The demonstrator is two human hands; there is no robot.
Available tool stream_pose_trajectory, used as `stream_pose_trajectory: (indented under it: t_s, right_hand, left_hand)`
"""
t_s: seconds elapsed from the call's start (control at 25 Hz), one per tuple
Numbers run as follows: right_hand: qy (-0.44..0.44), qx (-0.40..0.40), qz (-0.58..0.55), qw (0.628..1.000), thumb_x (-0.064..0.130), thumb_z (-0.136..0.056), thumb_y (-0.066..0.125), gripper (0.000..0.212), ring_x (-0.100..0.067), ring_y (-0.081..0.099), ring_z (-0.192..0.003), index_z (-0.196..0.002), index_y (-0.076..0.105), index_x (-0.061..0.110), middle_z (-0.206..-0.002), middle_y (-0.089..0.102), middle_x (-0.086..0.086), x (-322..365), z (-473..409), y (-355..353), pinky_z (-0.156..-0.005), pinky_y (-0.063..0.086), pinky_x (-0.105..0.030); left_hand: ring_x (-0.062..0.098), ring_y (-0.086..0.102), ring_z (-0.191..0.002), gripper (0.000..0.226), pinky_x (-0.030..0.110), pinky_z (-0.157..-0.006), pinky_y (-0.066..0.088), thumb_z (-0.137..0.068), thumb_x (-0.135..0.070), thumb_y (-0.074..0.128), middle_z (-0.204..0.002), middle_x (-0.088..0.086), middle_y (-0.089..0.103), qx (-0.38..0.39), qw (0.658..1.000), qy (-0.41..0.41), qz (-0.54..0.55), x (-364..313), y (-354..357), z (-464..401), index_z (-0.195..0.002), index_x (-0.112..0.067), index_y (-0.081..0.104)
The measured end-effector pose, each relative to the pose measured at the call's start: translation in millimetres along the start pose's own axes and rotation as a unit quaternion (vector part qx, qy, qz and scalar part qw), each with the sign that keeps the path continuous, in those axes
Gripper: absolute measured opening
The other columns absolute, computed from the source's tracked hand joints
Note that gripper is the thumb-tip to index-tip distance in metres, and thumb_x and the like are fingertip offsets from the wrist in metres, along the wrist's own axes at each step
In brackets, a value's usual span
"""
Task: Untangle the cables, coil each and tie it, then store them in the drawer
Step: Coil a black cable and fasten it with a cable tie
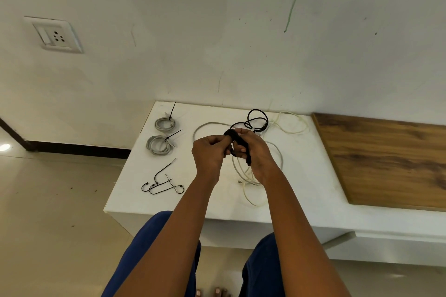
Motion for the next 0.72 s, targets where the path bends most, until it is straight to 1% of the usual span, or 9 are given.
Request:
stream_pose_trajectory:
  t_s: [0.08,0.2,0.36,0.48,0.6,0.72]
  right_hand:
    - [0.012,-0.001,-0.004,1.000,0.004,-0.094,0.033,0.023,-0.005,0.033,-0.038,-0.090,0.055,0.010,-0.045,0.040,0.007,-1,0,-4,-0.050,0.032,-0.021]
    - [0.028,0.001,0.001,1.000,0.001,-0.093,0.034,0.022,-0.004,0.032,-0.037,-0.088,0.054,0.009,-0.044,0.039,0.006,-1,0,-8,-0.044,0.033,-0.017]
    - [0.044,-0.008,0.012,0.999,0.001,-0.094,0.035,0.016,-0.003,0.031,-0.035,-0.091,0.050,0.007,-0.041,0.039,0.008,0,-1,-11,-0.038,0.030,-0.015]
    - [0.043,-0.035,0.033,0.998,0.003,-0.094,0.036,0.013,-0.002,0.031,-0.034,-0.093,0.048,0.008,-0.040,0.039,0.009,0,1,-13,-0.037,0.031,-0.014]
    - [0.034,-0.062,0.035,0.997,0.004,-0.095,0.036,0.013,-0.002,0.032,-0.033,-0.094,0.047,0.008,-0.040,0.038,0.008,1,5,-14,-0.039,0.035,-0.014]
    - [0.028,-0.069,0.035,0.997,0.005,-0.095,0.036,0.014,-0.003,0.033,-0.034,-0.093,0.048,0.010,-0.044,0.037,0.005,3,7,-14,-0.041,0.038,-0.014]
  left_hand:
    - [0.008,0.045,-0.040,0.023,0.014,-0.047,0.040,-0.078,-0.017,0.070,-0.040,-0.002,0.054,0.015,0.999,0.031,-0.039,-3,0,1,-0.057,-0.008,0.068]
    - [0.005,0.046,-0.037,0.022,0.011,-0.045,0.039,-0.079,-0.017,0.069,-0.040,-0.003,0.055,0.028,0.995,0.060,-0.075,-6,0,2,-0.059,-0.007,0.069]
    - [0.003,0.048,-0.037,0.019,0.010,-0.047,0.039,-0.081,-0.017,0.068,-0.040,-0.005,0.055,0.042,0.987,0.089,-0.127,-8,3,4,-0.064,-0.008,0.071]
    - [0.001,0.050,-0.037,0.015,0.008,-0.047,0.039,-0.081,-0.015,0.067,-0.044,-0.003,0.058,0.054,0.983,0.098,-0.147,-8,5,4,-0.070,-0.006,0.072]
    - [0.000,0.052,-0.038,0.015,0.007,-0.047,0.040,-0.082,-0.014,0.065,-0.044,-0.007,0.058,0.061,0.981,0.100,-0.153,-9,8,5,-0.071,-0.007,0.072]
    - [-0.001,0.053,-0.040,0.016,0.004,-0.047,0.038,-0.082,-0.015,0.064,-0.045,-0.008,0.059,0.070,0.979,0.107,-0.161,-10,9,6,-0.071,-0.007,0.072]
Point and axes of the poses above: each hand's wrist, its own z-axis away from the middle knuckle, its own y-axis out of the palm, x = y × z, the point moved 4 cm from there along -z, towards the middle knuckle
